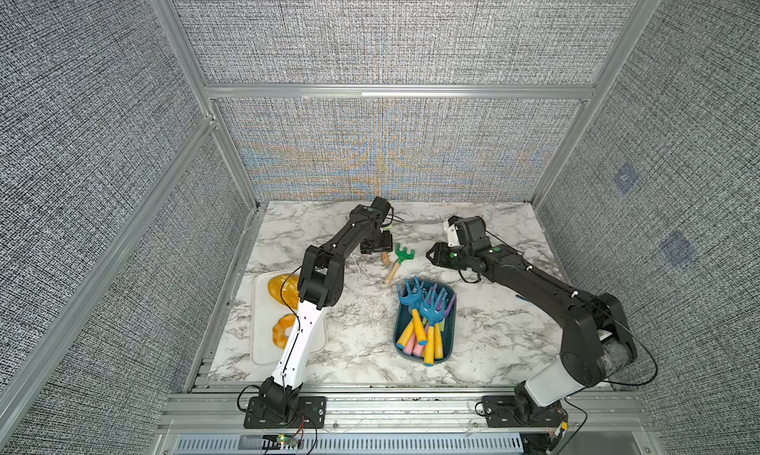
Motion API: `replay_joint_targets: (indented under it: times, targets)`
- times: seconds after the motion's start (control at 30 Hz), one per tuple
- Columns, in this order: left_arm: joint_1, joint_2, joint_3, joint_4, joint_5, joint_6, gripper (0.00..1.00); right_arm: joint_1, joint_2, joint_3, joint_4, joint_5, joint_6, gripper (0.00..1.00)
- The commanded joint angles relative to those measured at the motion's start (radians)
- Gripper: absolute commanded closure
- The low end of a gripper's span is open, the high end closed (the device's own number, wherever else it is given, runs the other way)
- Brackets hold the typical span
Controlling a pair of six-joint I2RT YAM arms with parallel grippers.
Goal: Put the rake into the storage box
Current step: Pick up the rake at the center of the board.
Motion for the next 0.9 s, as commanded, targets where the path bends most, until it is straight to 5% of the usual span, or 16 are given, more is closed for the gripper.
replay_joint_targets:
  times: [0.0,0.23,0.47,0.73,0.87]
  targets:
    - [-0.007,0.046,0.029,-0.099,-0.128,-0.008,0.46,-0.008,-0.028,-0.018,-0.001,0.013,-0.012,0.53]
    - [-0.013,0.062,0.048,-0.101,-0.190,-0.008,0.53,-0.012,-0.012,-0.012,-0.002,0.021,-0.006,0.53]
    - [-0.007,-0.002,0.010,-0.088,-0.217,-0.023,1.00,0.031,0.103,0.110,-0.011,0.020,0.020,0.48]
    - [0.031,-0.256,-0.257,0.045,-0.208,-0.017,1.00,0.098,0.237,0.250,-0.053,0.045,0.032,0.43]
    - [0.034,-0.363,-0.350,0.084,-0.187,0.000,1.00,0.113,0.216,0.251,-0.052,0.069,0.040,0.27]
